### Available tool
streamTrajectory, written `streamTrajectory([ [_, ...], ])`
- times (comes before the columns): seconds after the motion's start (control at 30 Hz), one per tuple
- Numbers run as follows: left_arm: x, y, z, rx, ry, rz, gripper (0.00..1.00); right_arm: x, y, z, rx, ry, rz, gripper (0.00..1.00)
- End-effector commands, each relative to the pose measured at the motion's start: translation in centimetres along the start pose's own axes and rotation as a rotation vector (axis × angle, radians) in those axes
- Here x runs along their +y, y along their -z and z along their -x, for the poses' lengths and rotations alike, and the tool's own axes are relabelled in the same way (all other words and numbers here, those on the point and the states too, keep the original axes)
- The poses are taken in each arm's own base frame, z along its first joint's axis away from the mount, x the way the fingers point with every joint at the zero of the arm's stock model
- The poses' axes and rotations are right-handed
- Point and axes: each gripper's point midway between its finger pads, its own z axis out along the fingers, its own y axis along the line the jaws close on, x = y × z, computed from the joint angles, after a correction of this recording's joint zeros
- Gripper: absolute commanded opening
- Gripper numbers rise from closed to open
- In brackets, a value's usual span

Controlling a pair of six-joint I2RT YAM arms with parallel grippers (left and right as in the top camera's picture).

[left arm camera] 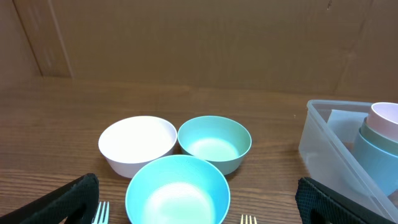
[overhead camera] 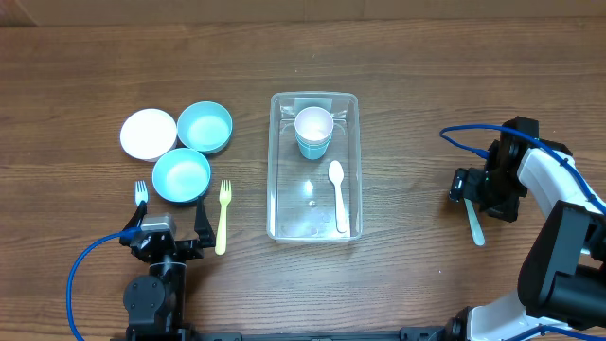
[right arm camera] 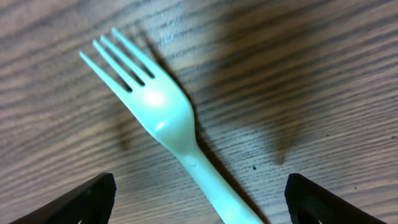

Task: Pack container
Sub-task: 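Lower the right gripper onto the light-green fork and close on it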

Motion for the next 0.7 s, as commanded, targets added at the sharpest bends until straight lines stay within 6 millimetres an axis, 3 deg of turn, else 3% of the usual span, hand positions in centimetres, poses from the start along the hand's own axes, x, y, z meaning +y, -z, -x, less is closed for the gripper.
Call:
streamTrajectory([
  [0.0,0.4,0.0,0.2,-0.011,-0.024,0.02,1.0,-1.1,0.4,0.3,0.0,0.076,-0.069,0.89],
  [0.2,0.4,0.0,0.2,-0.011,-0.024,0.02,1.0,-1.8,0.3,0.1,0.013,0.178,-0.11,0.83],
  [0.37,0.5,0.0,0.2,-0.011,-0.024,0.021,1.0,-1.9,0.1,0.6,-0.01,0.184,-0.117,0.64],
  [0.67,0.4,0.0,0.2,-0.011,-0.024,0.02,1.0,-1.9,-1.8,-0.1,-0.023,0.183,-0.113,0.62],
])
